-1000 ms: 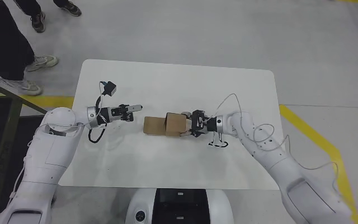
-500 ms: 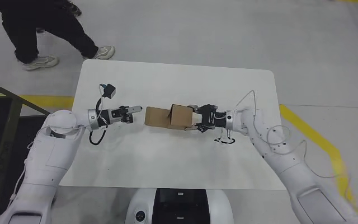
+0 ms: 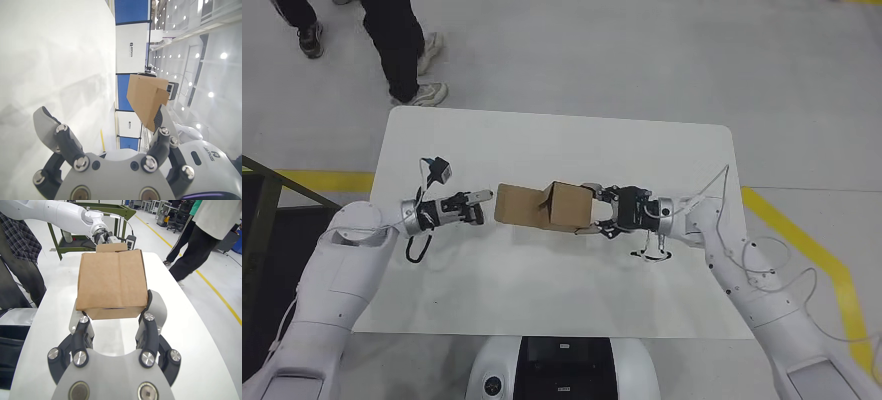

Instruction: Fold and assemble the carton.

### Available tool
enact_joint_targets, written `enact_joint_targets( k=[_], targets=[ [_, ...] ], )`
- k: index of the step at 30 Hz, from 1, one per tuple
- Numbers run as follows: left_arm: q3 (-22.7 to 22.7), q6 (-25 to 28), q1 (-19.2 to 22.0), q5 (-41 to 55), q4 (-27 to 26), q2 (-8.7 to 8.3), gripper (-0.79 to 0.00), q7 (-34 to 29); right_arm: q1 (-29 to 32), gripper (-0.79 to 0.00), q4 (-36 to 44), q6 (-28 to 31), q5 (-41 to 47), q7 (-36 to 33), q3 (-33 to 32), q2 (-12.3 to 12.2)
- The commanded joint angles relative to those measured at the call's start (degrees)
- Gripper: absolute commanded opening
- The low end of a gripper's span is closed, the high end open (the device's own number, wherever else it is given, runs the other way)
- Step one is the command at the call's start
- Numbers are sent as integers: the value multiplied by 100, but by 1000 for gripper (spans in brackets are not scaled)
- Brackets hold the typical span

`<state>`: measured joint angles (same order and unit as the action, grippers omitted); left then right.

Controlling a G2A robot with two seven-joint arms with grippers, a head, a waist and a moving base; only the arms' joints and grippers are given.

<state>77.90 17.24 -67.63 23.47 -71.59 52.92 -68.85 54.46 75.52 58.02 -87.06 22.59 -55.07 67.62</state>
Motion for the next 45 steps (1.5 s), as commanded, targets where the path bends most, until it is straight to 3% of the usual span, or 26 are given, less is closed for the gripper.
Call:
enact_joint_targets(
  k=[1, 25, 39, 45],
  targets=[
    [-78, -2, 32, 40, -39, 16, 0, -34, 16, -271, 81, -2, 42, -57, -20, -15],
    [-442, 277, 237, 1043, -333, 129, 0, -732, -44, -320, 117, -122, 280, -258, 141, 2],
    [-812, 275, 565, 591, -355, 215, -49, -514, -82, -326, 112, -144, 248, -196, 252, 13],
    [-862, 236, 610, 441, -559, 223, -28, -431, -98, -339, 93, -224, 238, -263, 246, 9]
  ],
)
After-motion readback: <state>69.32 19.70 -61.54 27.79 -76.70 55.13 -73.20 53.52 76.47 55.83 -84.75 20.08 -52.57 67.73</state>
